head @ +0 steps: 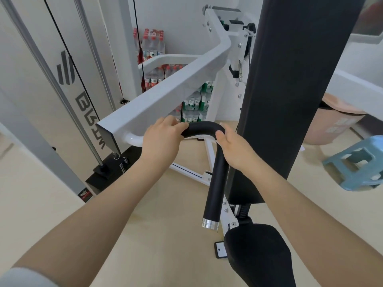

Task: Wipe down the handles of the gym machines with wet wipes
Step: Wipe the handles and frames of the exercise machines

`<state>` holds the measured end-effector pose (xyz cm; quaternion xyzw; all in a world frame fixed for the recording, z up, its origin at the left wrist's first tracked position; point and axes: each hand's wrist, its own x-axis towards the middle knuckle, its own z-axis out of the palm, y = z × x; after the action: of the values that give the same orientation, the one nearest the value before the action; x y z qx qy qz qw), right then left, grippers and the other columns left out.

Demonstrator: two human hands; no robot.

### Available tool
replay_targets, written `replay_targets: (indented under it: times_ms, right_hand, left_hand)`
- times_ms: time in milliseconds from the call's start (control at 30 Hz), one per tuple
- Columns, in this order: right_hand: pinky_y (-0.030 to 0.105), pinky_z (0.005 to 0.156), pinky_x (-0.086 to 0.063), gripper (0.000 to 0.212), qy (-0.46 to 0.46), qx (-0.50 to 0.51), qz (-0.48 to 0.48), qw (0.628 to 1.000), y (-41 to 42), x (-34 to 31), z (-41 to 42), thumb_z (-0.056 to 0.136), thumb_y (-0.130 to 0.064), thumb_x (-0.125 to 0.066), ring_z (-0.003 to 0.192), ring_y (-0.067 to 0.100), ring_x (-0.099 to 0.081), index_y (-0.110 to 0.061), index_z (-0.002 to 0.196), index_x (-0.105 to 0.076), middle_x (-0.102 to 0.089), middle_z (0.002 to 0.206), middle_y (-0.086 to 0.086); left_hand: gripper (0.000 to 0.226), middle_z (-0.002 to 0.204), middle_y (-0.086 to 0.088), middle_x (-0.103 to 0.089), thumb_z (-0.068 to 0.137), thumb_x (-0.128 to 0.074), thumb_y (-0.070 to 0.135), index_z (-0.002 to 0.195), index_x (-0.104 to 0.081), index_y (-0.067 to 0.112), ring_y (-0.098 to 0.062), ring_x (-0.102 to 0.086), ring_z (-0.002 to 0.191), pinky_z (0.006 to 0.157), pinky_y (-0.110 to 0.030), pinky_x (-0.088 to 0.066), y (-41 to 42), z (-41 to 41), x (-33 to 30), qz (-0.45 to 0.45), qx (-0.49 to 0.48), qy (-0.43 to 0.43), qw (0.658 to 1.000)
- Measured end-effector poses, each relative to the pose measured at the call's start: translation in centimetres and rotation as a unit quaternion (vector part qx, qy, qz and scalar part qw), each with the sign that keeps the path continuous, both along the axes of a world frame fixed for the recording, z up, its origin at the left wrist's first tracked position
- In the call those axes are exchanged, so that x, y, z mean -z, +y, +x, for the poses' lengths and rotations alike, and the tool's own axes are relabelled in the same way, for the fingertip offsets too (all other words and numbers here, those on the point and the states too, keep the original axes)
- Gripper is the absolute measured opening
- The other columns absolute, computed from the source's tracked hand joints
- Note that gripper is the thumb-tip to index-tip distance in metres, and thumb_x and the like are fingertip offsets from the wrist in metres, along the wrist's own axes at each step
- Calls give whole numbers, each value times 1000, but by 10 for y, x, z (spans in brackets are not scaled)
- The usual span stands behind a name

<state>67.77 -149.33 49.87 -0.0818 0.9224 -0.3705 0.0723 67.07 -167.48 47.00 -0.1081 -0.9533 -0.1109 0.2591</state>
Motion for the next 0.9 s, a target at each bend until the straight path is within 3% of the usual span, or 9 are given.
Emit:
replay_targets:
  times_ms: [67,133,233,367,467,567,667,800,900]
  right_hand:
    - [32,91,-41,49,52,-37,35,997,10,3,17,100,-36,-28,113,20,-52,-15,143,-23,-46,136,9]
    - [23,102,-28,57,90,-69,61,992,25,11,35,98,-39,-28,134,12,-31,-19,148,-9,-26,151,1]
    - [17,108,-15,55,161,-120,127,971,40,28,51,99,-35,-25,133,-6,-4,-21,148,-6,0,157,-8]
    - [34,112,-26,42,317,-253,217,888,48,42,48,96,-18,-34,136,16,-31,-7,136,-43,-39,146,8]
    - [41,98,-44,53,343,-261,177,885,53,36,28,76,14,-56,125,23,-48,-9,125,-57,-57,131,8]
    - [39,89,-53,42,387,-326,168,846,48,35,42,79,11,-47,116,26,-58,-7,111,-66,-66,118,9]
    - [36,92,-52,34,362,-488,190,771,49,44,68,76,0,-69,114,22,-58,-9,109,-67,-67,115,5]
    - [43,94,-50,36,366,-344,153,851,50,32,29,72,4,-71,108,25,-63,-10,106,-68,-70,108,8]
    - [40,98,-47,36,383,-423,160,805,43,47,47,71,4,-73,102,23,-63,-11,103,-69,-70,103,5]
  left_hand:
    - [33,77,-13,-61,67,-75,-3,96,-70,11,-33,-56,67,52,-30,-37,0,2,2,4,-3,6,1000]
    - [30,76,-13,-61,69,-74,-2,96,-70,10,-32,-55,65,51,-30,-37,1,3,3,3,-5,20,1000]
    - [30,81,-15,-62,71,-73,-1,99,-69,8,-35,-57,70,53,-33,-40,4,5,4,-1,-16,20,1000]
    - [29,85,-16,-63,74,-70,-2,102,-69,7,-36,-56,74,55,-36,-42,6,8,5,6,-27,17,999]
    - [31,85,-16,-63,73,-70,-4,102,-69,7,-36,-57,72,54,-34,-39,8,9,4,2,-31,25,999]
    - [35,82,-14,-63,67,-72,-8,98,-69,8,-33,-56,67,52,-29,-34,9,10,5,-12,-42,18,999]
    - [44,88,-14,-64,66,-71,-10,106,-67,9,-33,-56,71,55,-33,-43,10,11,11,-6,-53,14,998]
    - [50,121,-16,-59,81,-58,-6,130,-53,7,-37,-54,105,85,-44,-46,17,25,10,38,-51,-23,998]
    - [57,144,-14,-39,86,-55,-3,140,-40,8,-33,-35,133,108,-44,-32,17,39,12,50,-34,-73,995]
